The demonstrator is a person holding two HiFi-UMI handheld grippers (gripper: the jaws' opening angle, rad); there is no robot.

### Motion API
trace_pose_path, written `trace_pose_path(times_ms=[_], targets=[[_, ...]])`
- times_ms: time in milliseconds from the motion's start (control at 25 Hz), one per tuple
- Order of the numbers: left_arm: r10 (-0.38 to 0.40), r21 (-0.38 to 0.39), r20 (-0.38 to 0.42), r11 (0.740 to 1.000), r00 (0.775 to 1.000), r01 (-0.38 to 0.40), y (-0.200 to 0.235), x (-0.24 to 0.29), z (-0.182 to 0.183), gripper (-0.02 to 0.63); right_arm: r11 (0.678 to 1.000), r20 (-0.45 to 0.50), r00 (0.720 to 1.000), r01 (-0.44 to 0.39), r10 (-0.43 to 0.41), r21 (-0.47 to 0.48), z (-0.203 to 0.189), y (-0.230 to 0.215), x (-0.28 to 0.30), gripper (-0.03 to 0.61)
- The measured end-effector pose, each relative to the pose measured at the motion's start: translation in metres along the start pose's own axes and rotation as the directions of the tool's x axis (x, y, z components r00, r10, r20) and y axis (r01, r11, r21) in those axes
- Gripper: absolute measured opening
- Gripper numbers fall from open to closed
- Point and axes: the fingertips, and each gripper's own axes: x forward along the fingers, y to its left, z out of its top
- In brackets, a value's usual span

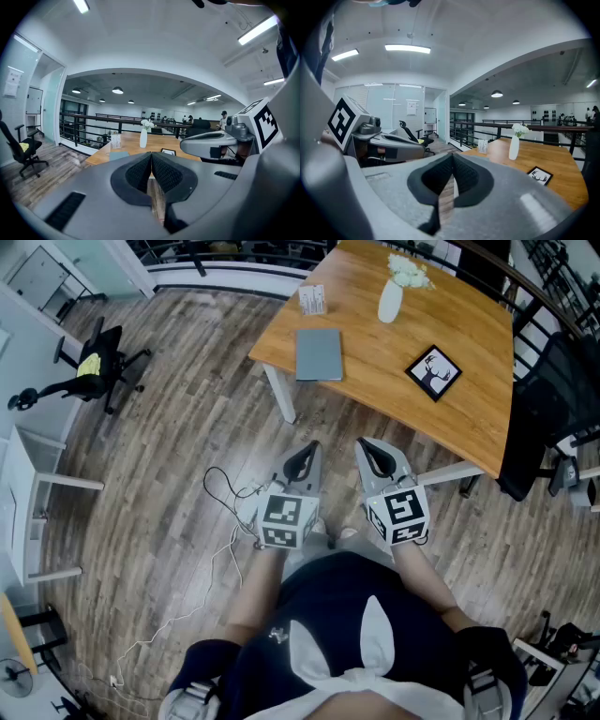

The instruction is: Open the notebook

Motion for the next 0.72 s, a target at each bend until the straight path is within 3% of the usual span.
trace_pose_path(times_ms=[320,560,720], targets=[[-0.013,-0.002,-0.01,1.0,1.0,0.013,0.021,0.008,-0.018,0.018,0.999,0.016,0.999,0.039,-0.039,0.016,-0.007,0.007,0.022,-0.003],[-0.033,-0.007,-0.026,0.999,0.999,0.033,0.031,0.035,-0.019,0.024,0.997,-0.007,0.997,0.075,-0.075,0.026,-0.02,-0.014,0.038,-0.002],[-0.03,0.023,-0.038,0.999,0.999,0.031,0.043,0.068,-0.015,0.117,0.997,-0.017,0.997,0.07,-0.069,0.036,-0.022,-0.038,0.062,-0.003]])
